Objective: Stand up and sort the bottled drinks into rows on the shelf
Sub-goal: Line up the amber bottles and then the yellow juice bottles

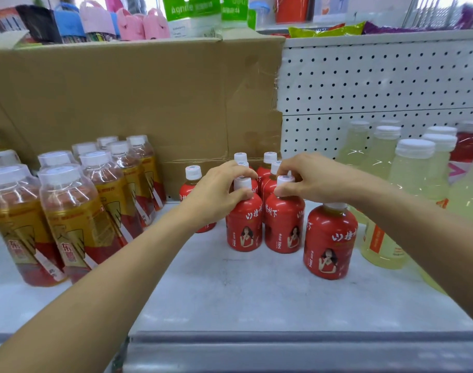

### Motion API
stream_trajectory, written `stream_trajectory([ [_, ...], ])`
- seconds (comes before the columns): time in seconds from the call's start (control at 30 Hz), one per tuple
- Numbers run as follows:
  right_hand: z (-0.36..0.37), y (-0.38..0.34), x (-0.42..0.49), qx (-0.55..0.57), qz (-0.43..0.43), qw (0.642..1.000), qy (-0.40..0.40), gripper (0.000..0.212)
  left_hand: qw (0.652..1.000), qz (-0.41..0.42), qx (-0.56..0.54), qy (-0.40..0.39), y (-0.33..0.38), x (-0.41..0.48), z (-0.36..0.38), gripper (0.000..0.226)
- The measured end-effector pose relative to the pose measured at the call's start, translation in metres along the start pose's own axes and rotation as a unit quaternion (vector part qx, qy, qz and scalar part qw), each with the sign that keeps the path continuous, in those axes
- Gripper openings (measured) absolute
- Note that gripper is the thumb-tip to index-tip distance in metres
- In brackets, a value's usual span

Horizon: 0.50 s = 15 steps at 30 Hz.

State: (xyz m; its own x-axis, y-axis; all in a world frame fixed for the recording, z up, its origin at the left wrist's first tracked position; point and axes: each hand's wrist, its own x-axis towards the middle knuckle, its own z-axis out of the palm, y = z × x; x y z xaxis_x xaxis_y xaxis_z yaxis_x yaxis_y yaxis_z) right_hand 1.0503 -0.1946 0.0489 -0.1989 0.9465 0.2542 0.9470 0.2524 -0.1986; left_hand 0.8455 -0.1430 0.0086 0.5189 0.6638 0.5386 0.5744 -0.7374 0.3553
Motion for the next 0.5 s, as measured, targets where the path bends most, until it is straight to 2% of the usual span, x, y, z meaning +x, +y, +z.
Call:
stream_trajectory([
  [0.1,-0.004,0.004,-0.004,0.005,0.025,1.000,-0.002,0.039,1.000,0.004,0.001,0.027,-0.003,-0.004,-0.006,0.039],
  [0.17,-0.006,0.009,-0.013,0.045,0.050,0.997,0.026,0.043,0.992,-0.014,-0.005,0.128,-0.011,-0.008,-0.015,0.041],
  [0.23,-0.004,0.014,-0.025,0.123,0.068,0.987,0.082,0.035,0.973,-0.096,-0.029,0.209,-0.026,-0.009,-0.025,0.047],
  [0.3,0.003,0.017,-0.033,0.204,0.070,0.968,0.130,0.023,0.959,-0.212,-0.074,0.171,-0.044,-0.007,-0.028,0.063],
  [0.37,0.013,0.018,-0.041,0.287,0.077,0.942,0.156,0.017,0.944,-0.278,-0.145,0.102,-0.057,-0.007,-0.022,0.074],
  [0.4,0.018,0.019,-0.045,0.327,0.084,0.927,0.164,0.015,0.938,-0.284,-0.174,0.093,-0.063,-0.008,-0.017,0.069],
  [0.5,0.039,0.025,-0.060,0.393,0.104,0.894,0.188,0.013,0.934,-0.260,-0.205,0.135,-0.070,-0.012,-0.011,0.030],
])
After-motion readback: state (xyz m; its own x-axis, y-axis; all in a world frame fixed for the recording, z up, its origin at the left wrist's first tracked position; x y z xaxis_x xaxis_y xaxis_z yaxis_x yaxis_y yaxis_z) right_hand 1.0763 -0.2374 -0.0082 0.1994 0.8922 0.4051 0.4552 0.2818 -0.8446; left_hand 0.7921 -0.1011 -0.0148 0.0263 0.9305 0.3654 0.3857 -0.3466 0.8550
